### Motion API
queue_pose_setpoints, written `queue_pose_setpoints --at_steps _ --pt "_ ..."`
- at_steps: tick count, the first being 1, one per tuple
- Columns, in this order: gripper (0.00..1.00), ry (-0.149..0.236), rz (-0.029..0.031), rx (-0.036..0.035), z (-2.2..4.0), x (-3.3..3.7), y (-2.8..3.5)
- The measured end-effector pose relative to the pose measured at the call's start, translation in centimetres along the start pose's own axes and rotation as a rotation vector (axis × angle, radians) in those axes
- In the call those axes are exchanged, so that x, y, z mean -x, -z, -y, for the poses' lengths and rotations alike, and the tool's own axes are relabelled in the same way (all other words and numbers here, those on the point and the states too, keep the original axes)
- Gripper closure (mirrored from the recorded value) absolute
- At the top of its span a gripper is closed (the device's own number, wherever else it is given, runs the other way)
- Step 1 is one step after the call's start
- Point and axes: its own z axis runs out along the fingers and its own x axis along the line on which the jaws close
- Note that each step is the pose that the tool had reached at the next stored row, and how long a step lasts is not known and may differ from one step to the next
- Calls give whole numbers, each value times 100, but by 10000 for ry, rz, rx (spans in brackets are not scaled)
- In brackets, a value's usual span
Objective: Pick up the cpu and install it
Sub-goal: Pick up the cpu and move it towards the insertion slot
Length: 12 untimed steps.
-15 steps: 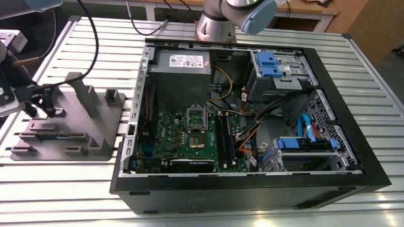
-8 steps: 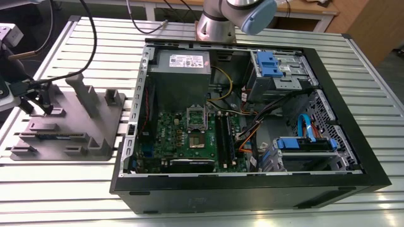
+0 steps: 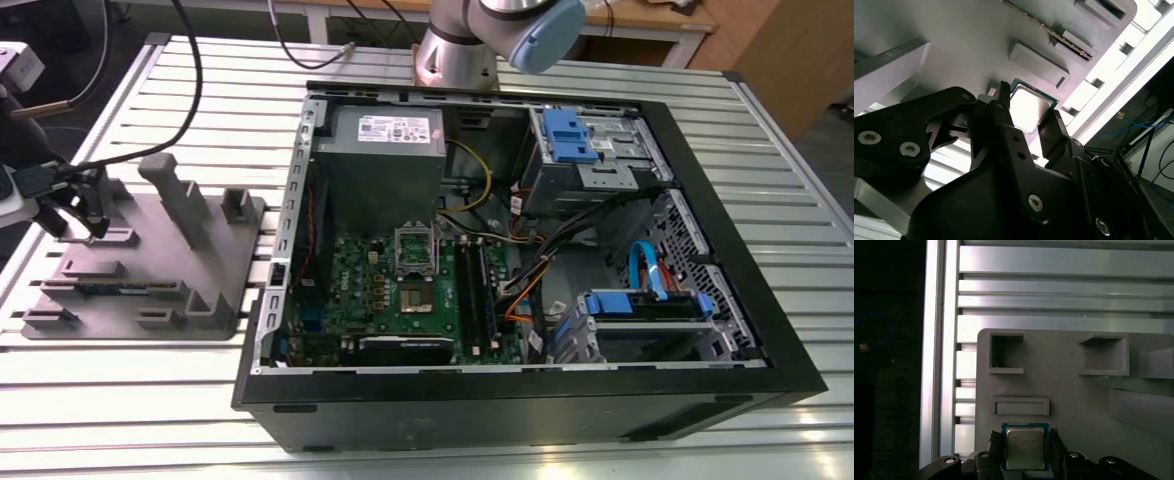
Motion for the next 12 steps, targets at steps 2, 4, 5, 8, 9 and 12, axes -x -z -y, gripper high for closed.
queue_pose_setpoints --at_steps 2,4,5,8,9,12 --pt "53 0 0 0 0 0 6" --pt "53 0 0 0 0 0 7" --pt "53 0 0 0 0 0 7" --pt "53 0 0 0 0 0 7" --pt "53 0 0 0 -1 0 9" --pt "53 0 -2 -1 -1 0 30"
